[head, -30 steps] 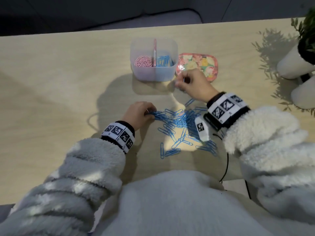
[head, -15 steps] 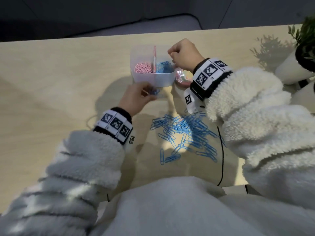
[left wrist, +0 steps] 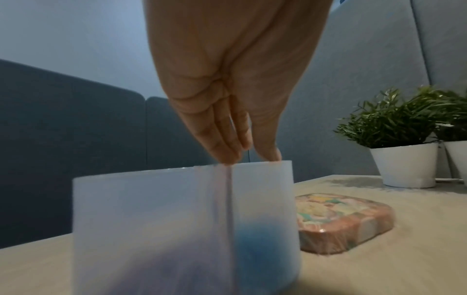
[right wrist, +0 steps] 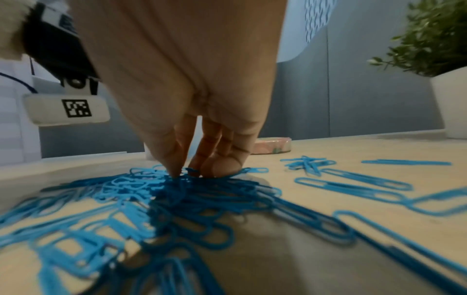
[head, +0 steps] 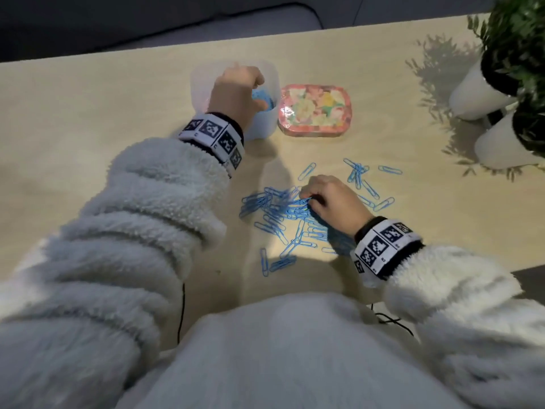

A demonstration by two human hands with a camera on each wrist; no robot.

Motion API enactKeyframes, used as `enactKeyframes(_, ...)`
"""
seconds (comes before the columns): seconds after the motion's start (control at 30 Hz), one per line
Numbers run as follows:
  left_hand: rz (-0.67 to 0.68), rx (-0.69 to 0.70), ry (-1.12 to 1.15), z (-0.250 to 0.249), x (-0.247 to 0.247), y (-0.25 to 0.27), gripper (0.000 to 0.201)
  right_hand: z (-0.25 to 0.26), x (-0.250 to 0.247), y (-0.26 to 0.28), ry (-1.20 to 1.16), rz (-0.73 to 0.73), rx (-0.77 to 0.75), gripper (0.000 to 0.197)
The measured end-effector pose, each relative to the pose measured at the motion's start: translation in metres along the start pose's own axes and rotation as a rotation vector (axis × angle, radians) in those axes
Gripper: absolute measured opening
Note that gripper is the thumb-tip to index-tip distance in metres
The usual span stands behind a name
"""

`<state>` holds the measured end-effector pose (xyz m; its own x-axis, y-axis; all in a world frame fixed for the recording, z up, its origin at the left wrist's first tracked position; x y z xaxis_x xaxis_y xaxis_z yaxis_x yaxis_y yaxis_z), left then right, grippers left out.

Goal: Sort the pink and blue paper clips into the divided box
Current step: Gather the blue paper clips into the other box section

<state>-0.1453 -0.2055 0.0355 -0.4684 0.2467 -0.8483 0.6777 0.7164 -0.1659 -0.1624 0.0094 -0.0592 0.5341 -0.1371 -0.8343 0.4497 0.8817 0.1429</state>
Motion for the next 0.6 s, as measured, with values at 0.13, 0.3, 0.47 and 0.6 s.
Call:
enactKeyframes(0.13,-0.093,0.150,0.054,-0.012,-0.015,0.039,0.024,-0.010,-0.015,0.008,-0.050,-0.103,0.018,0.022)
enactKeyframes(0.3,0.198,0.216,0.042,0.000,0.023,0.121,0.018,0.005,-0.022,-0.005,0.000,-0.100,0.012,0.013)
enactKeyframes(0.47,0.379,0.068,0.030,0.039,0.045,0.159,0.039,0.027,-0.005,-0.020,0.138,0.016,-0.113,0.015)
enactKeyframes(0.6,0.366,0.019,0.035,0.045,0.046,0.166,0.038,0.029,-0.001,-0.023,0.135,0.079,-0.115,0.004)
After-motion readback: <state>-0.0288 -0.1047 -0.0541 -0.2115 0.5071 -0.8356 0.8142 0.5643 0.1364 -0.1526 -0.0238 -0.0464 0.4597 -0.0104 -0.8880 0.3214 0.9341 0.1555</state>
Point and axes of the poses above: each hand's wrist, its own y-axis away from the middle knuckle, its own x-axis out of the palm, z = x × y, the point moved 10 cm from there along -y, towards the middle knuckle, and after that the axes turned 11 degrees about -z, right-handed, at the moved point
